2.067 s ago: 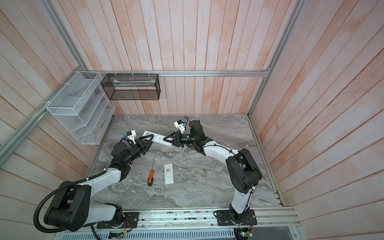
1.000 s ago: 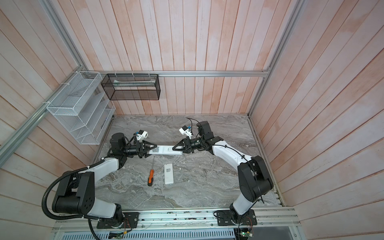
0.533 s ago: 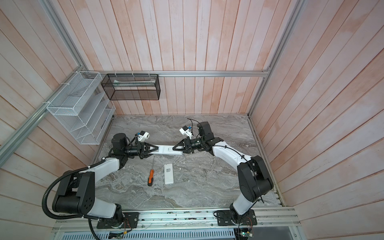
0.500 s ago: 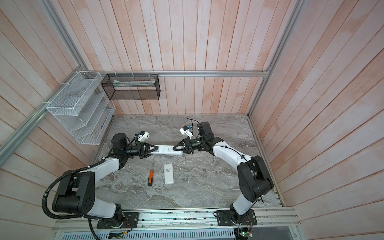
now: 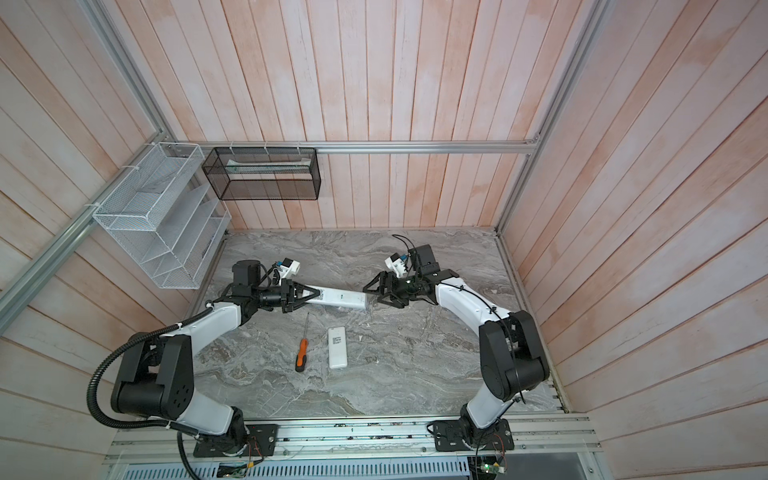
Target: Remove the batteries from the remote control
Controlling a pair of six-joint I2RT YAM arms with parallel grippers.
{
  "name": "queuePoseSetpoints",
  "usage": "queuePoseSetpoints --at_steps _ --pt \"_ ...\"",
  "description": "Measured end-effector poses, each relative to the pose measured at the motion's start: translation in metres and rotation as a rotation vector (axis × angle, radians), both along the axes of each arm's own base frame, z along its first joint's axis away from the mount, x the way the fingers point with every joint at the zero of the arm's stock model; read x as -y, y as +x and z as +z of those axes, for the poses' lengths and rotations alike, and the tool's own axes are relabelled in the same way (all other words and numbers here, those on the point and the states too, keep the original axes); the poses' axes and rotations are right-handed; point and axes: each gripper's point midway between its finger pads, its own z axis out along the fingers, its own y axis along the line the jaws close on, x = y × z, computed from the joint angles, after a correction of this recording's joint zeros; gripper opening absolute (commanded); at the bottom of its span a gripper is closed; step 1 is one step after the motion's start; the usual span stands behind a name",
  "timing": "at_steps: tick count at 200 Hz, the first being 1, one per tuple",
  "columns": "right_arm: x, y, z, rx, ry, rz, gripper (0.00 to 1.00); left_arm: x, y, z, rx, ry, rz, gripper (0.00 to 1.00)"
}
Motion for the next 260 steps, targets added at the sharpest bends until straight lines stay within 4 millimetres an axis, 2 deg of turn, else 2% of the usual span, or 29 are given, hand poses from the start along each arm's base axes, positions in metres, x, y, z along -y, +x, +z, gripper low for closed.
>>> queuePoseSetpoints --at_steps 21,52,72,95,137,173,215,260 --pt "0.003 -0.002 -0.007 -0.006 -0.069 -0.024 0.96 -0.003 0.010 -0.022 -0.034 0.060 0.054 0.00" --pt "-0.011 -0.008 -0.003 0.017 -0.115 -0.001 0.96 0.006 0.017 -0.058 -0.088 0.169 0.060 0.00" --pt "-0.023 -0.009 -0.003 0.029 -0.126 0.018 0.96 0.016 0.018 -0.072 -0.083 0.244 0.039 0.00" --pt "-0.033 -0.008 -0.018 0.009 -0.154 0.035 0.96 0.018 0.015 -0.083 -0.084 0.299 0.033 0.00" --pt "-0.044 -0.005 -0.051 -0.050 -0.216 0.054 0.96 0.017 0.014 -0.085 -0.066 0.311 0.024 0.00" --pt "-0.050 -0.004 -0.070 -0.075 -0.243 0.067 0.96 0.017 0.014 -0.085 -0.059 0.313 0.021 0.00" --pt "-0.054 -0.007 -0.082 -0.089 -0.258 0.082 0.97 0.017 0.014 -0.085 -0.060 0.312 0.020 0.00" --pt "-0.055 -0.005 -0.085 -0.071 -0.252 0.082 0.96 0.018 0.014 -0.085 -0.060 0.312 0.019 0.00"
